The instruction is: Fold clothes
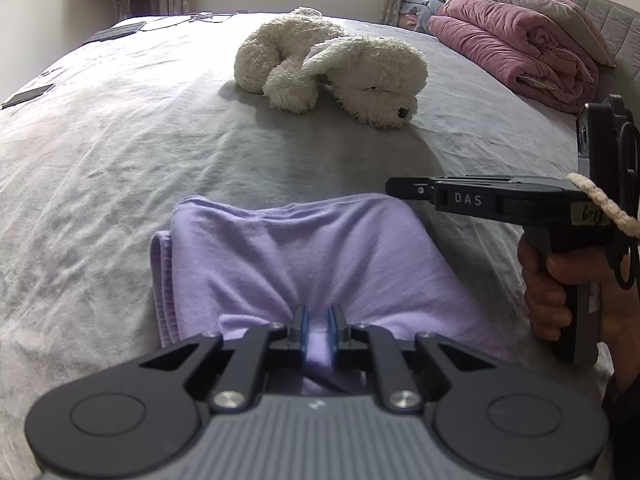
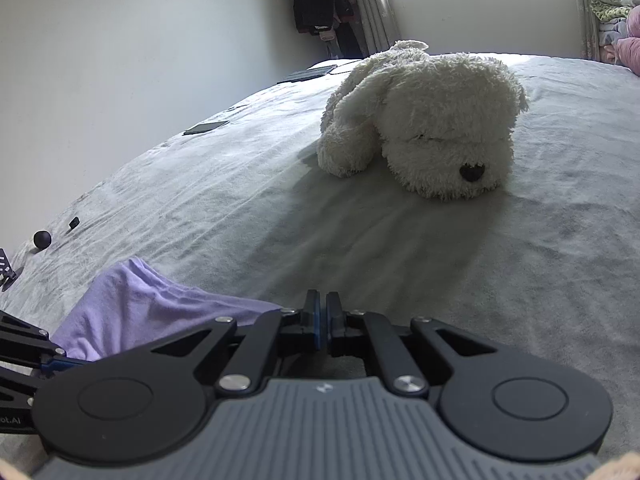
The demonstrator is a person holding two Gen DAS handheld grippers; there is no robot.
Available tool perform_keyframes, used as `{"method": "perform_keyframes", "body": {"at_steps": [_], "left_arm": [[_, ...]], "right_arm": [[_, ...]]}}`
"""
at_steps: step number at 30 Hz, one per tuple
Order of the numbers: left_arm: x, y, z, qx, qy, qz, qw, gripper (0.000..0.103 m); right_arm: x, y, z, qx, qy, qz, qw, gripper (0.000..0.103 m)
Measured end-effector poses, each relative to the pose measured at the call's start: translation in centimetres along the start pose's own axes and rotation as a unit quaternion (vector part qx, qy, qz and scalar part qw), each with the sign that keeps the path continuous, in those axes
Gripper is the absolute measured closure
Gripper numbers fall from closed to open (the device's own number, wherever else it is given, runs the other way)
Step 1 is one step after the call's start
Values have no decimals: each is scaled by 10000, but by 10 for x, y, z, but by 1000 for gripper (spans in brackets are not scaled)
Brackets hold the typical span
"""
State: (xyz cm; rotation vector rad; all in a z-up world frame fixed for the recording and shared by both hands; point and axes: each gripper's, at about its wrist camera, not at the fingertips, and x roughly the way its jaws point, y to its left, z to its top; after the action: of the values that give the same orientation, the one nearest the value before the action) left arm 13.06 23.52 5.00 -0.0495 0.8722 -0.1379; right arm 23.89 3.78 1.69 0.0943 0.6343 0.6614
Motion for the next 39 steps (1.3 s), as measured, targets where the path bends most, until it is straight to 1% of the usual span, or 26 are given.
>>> {"method": "perform_keyframes", "body": {"at_steps": [2, 4, 8, 10, 11, 13, 15, 17, 19, 21, 23, 24, 25, 27, 31, 32, 34, 35, 36, 37, 39], "left_arm": [[-4, 3, 1, -63, -61, 22, 10000, 91], [-7, 7, 3, -137, -131, 41, 9998, 89], [-4, 15, 1, -294, 15, 149, 9995, 89], [-6, 16, 0, -341, 52, 161, 9993, 89], [-8, 17, -1, -357, 63, 171, 9992, 89], [-11, 18, -1, -365, 72, 191, 9991, 89], [-13, 20, -1, -396, 82, 198, 9990, 89], [-14, 22, 0, -438, 94, 200, 9988, 89], [-16, 23, -1, -451, 94, 195, 9988, 89], [-19, 23, -1, -461, 63, 190, 9987, 89], [-23, 23, -1, -498, 26, 151, 9986, 88], [-25, 24, -2, -532, 9, 118, 9985, 88], [-27, 25, -2, -579, -8, 85, 9983, 88], [-35, 30, -2, -722, -86, -32, 9973, 88], [-49, 38, -6, -889, -172, -191, 9957, 88], [-52, 39, -8, -906, -182, -174, 9956, 88], [-57, 41, -12, -925, -182, -84, 9955, 84], [-59, 42, -14, -947, -175, -64, 9953, 79], [-61, 45, -16, -983, -151, -56, 9950, 77], [-61, 47, -19, -1026, -117, -45, 9946, 77], [-62, 51, -24, -1126, -35, -33, 9936, 76]], "right_arm": [[-11, 4, 0, -6, -152, 146, 9998, 91], [-18, 10, 0, -44, -196, 328, 9993, 91], [-10, 37, -2, -437, 10, 568, 9974, 91], [1, 45, -8, -670, 251, 448, 9964, 92], [5, 46, -11, -754, 307, 385, 9959, 92], [5, 43, -10, -706, 325, 403, 9962, 92], [2, 43, -9, -691, 259, 390, 9965, 92], [-1, 46, -9, -747, 158, 361, 9964, 89], [-5, 53, -8, -829, 55, 417, 9957, 88], [-10, 61, -8, -896, -78, 623, 9940, 88], [-13, 69, -8, -994, -115, 826, 9915, 87], [-14, 73, -9, -1068, -77, 919, 9900, 86], [-12, 75, -10, -1138, 21, 990, 9886, 82], [-8, 76, -12, -1205, 200, 999, 9875, 74], [-9, 70, -10, -1164, 308, 1076, 9869, 74], [-10, 70, -9, -1161, 315, 1127, 9863, 74], [-13, 70, -10, -1206, 334, 1182, 9851, 73], [-13, 70, -11, -1239, 350, 1169, 9848, 71], [-12, 71, -12, -1272, 366, 1156, 9844, 69], [-12, 72, -13, -1305, 382, 1143, 9841, 67], [-8, 70, -15, -1304, 462, 1055, 9847, 67]]}}
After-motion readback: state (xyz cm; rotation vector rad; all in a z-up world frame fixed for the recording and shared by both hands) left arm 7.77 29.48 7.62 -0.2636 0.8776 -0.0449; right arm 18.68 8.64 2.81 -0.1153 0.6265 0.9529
